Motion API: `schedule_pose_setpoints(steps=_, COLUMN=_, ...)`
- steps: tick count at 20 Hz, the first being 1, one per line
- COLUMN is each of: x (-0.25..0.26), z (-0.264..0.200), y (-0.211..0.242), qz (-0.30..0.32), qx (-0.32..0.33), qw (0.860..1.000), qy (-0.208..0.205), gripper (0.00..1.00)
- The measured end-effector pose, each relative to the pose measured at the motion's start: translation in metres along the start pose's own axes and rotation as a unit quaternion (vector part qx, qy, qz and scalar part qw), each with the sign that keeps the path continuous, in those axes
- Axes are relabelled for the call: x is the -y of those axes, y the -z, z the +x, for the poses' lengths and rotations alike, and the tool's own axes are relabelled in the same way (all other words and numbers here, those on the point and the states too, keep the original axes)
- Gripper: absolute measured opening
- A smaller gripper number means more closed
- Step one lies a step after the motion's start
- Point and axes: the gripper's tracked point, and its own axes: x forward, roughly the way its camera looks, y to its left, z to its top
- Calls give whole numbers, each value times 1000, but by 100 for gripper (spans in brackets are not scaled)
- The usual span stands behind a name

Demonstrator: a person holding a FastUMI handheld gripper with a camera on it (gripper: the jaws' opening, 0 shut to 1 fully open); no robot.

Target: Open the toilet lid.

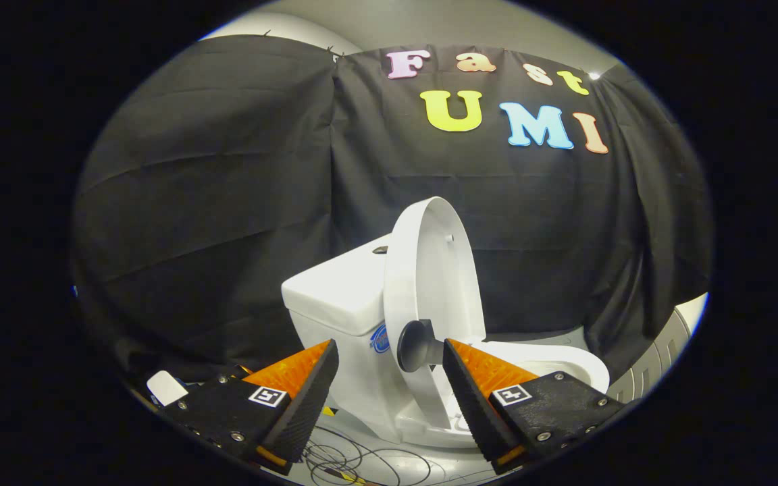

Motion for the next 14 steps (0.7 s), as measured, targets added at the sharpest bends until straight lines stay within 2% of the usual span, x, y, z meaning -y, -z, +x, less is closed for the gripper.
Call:
schedule_pose_setpoints(steps=3, x=13, z=-22, y=-14, qz=9, qx=14, qw=1000, qy=5, gripper=95)
schedule_pose_setpoints(steps=8, x=34, z=-51, y=-35, qz=4, qx=46, qw=999, qy=-22, gripper=95)
schedule_pose_setpoints(steps=14, x=101, z=-94, y=-48, qz=-10, qx=87, qw=996, qy=-18, gripper=95)
